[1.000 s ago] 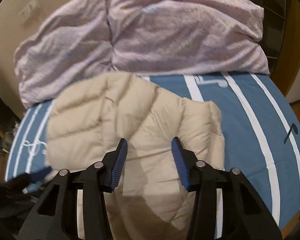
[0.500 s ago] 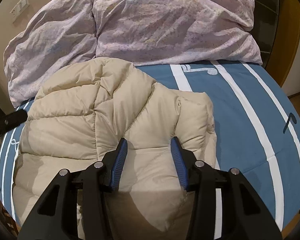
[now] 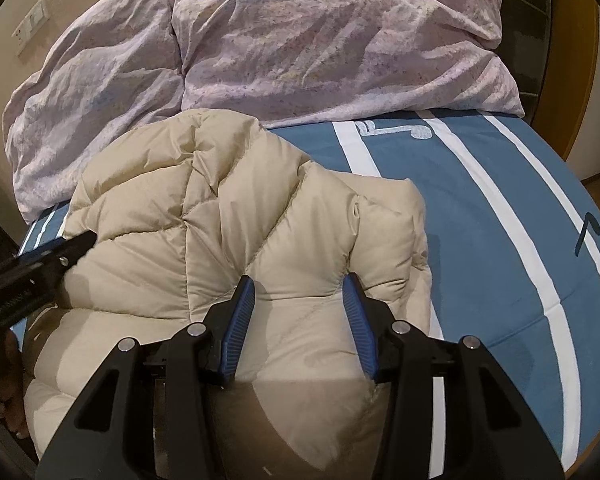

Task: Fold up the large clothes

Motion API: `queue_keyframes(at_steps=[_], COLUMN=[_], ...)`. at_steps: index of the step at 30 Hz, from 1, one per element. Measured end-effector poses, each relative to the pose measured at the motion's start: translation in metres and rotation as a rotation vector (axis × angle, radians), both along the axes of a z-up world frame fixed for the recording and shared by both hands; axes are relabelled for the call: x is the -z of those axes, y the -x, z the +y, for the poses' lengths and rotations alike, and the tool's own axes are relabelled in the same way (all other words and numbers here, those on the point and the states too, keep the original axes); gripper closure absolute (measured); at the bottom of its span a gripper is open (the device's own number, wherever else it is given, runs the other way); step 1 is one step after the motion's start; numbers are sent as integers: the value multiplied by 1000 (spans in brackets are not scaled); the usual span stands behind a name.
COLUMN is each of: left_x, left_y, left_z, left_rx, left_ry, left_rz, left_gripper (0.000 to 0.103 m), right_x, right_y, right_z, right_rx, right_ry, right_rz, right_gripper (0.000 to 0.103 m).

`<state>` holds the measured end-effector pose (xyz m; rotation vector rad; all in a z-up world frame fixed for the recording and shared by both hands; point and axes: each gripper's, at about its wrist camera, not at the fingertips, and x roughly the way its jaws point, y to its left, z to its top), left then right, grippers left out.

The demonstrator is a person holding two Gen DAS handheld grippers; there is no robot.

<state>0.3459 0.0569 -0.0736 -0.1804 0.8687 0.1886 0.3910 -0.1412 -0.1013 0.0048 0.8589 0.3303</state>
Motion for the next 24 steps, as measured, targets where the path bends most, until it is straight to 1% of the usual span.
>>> queue_keyframes(at_steps=[6, 8, 11, 16, 24], left_x=[17, 21, 27, 31, 36], left_y=[-2, -3, -4, -4, -4], left_z=[2, 3, 5, 3, 4], left_rx=[-6, -13, -28, -29, -34], left_ry=[1, 0, 4, -15, -14], left_rz=[2, 5, 6, -3, -14], left_gripper=[31, 27, 24, 23, 20], right_x=[3, 5, 6, 8, 12], right_y=[0, 0, 0, 0, 2], right_z=[-1, -1, -1, -1, -1], right_rx=[3, 4, 3, 2, 2], right_ry=[-23, -25, -25, -24, -28], right_rz=[-13, -18, -22, -44, -79], right_gripper=[54, 54, 53, 52, 52])
